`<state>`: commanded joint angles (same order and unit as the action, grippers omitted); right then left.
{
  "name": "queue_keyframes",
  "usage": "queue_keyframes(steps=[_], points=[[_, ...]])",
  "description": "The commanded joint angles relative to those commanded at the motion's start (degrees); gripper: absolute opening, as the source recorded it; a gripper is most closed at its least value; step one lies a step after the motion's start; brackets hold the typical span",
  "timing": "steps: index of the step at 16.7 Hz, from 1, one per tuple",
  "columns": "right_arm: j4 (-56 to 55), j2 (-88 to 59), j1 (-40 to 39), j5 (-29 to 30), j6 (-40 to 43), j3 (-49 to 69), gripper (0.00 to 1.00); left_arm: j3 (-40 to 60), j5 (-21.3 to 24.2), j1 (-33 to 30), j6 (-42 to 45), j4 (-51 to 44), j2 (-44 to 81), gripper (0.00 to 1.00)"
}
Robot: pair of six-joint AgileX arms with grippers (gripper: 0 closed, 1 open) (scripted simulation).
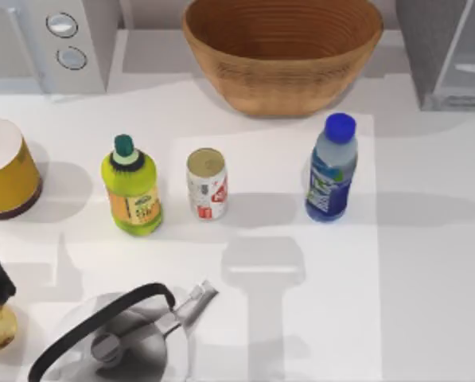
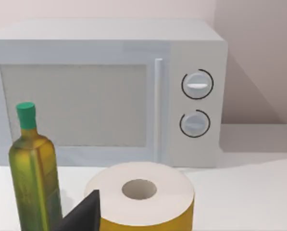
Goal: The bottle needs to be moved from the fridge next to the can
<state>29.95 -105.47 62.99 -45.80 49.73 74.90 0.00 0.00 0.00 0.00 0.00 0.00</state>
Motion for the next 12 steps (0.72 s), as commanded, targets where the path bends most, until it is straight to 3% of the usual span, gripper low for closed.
queue_keyframes(steps=[5, 12], points=[[-11.82, 0.4, -9.09, 2.03, -12.24, -0.3, 1.0, 0.0, 0.0, 0.0, 0.0, 0.0, 0.0, 1.0], [-13.0, 0.79, -9.49, 2.81, -13.46, -1.13, 1.0, 0.0, 0.0, 0.0, 0.0, 0.0, 0.0, 1.0]])
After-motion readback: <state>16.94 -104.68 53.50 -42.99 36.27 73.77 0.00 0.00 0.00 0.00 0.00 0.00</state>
